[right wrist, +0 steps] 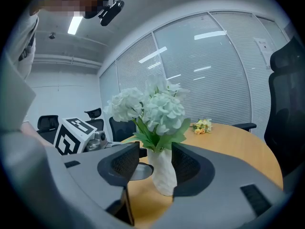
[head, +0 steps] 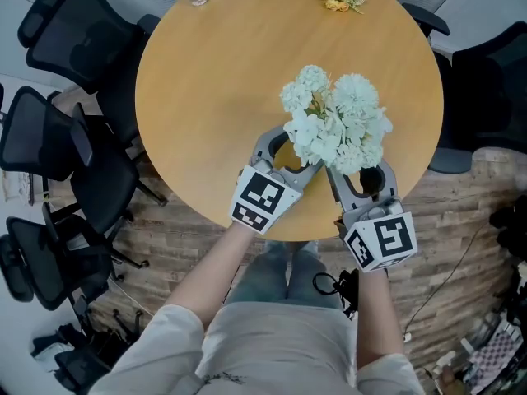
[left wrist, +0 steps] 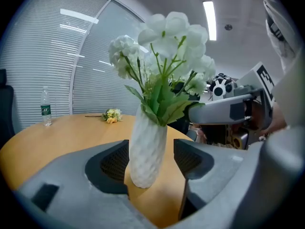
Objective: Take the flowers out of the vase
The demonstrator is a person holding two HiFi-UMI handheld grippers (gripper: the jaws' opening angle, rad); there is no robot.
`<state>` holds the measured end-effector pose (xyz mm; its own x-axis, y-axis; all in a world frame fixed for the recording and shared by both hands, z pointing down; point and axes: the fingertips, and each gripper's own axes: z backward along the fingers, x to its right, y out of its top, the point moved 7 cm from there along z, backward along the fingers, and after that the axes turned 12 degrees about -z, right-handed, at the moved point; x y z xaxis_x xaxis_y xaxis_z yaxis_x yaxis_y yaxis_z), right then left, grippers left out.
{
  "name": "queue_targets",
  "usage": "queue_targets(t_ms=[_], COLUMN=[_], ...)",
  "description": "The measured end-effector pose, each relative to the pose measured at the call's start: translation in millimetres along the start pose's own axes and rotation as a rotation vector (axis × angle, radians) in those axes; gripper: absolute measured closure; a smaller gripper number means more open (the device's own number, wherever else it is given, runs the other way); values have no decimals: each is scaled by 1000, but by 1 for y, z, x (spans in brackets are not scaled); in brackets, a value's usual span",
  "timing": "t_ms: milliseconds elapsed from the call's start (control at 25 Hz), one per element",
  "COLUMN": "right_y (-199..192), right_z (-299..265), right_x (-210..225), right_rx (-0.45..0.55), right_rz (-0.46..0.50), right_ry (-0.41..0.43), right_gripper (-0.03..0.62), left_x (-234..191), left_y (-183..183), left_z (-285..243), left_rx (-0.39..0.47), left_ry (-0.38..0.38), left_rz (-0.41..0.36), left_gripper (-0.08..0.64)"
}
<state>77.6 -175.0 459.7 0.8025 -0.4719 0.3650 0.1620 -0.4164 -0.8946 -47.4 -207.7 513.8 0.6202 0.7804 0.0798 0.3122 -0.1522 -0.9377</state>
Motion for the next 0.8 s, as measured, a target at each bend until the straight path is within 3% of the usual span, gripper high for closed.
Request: queue_targets(t_ms=[800], right_y=[-3], right_z=[-14], right_x=[3], right_rx=[8], right_rz=[18], right_ry=[-12], right_gripper=[410], left_x=[-10], left_y=[-9], left_z=[-36], left_rx=[-3], left_ry=[-54], left_rz=[-49], left_gripper=[261])
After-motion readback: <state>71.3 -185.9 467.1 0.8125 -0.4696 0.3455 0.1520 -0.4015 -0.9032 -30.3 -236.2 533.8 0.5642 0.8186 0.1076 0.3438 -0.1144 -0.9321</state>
